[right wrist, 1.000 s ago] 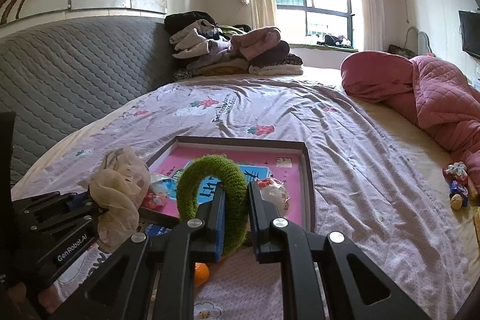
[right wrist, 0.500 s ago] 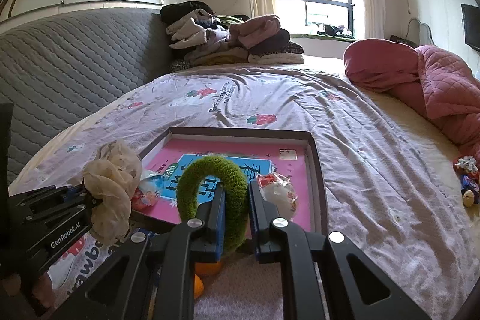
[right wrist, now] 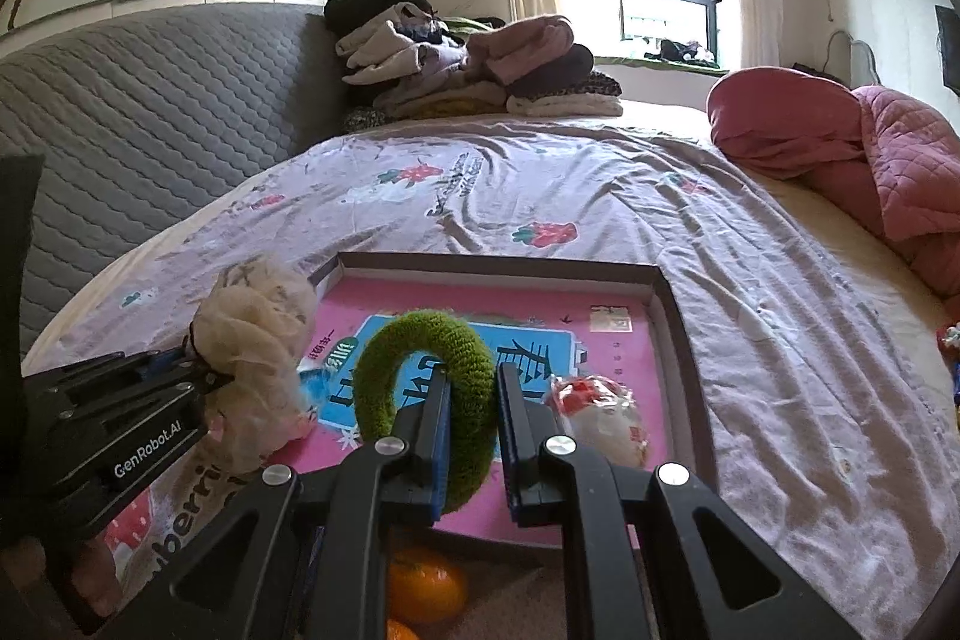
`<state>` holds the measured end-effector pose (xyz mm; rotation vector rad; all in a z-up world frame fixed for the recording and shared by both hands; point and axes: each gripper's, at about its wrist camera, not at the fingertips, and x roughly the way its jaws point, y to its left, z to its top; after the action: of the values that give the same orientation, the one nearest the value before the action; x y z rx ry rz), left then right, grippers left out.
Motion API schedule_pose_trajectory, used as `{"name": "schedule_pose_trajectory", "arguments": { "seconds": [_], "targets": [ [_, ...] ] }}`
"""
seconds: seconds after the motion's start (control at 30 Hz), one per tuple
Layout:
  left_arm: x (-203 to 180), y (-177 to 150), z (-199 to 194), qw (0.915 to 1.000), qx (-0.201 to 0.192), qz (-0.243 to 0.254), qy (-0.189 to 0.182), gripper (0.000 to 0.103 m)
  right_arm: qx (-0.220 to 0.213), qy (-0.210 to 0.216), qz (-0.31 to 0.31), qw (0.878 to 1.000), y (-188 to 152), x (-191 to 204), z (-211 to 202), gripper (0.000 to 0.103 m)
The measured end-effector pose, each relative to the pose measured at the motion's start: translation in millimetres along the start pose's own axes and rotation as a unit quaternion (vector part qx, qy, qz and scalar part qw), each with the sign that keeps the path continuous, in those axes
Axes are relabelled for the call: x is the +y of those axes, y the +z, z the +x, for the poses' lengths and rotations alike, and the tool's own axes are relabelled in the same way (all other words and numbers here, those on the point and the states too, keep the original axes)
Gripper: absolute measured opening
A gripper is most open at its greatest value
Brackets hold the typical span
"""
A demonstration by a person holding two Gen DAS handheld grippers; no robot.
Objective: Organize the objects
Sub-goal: 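Carry the mesh bundle over the tray with left tool while right tool carries the ring, then lower and open left tool on the book while right tool releases the ring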
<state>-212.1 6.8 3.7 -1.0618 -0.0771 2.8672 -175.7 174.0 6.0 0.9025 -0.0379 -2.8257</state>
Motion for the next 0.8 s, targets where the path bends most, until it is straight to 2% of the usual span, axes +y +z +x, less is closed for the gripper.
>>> {"name": "schedule_pose_trajectory", "arguments": {
  "seconds": [0.37, 0.8],
  "targets": [
    [-14, 3, 27, 0.9998, 0.014, 0.016, -0.001, 0.011, 0.027, -0.015, -0.005, 0.999, -6, -4, 28, 0.014],
    [-38, 2, 40, 0.9987, 0.020, 0.047, -0.002, 0.011, 0.033, -0.035, 0.000, 0.999, -11, -17, 33, 0.014]
  ]
}}
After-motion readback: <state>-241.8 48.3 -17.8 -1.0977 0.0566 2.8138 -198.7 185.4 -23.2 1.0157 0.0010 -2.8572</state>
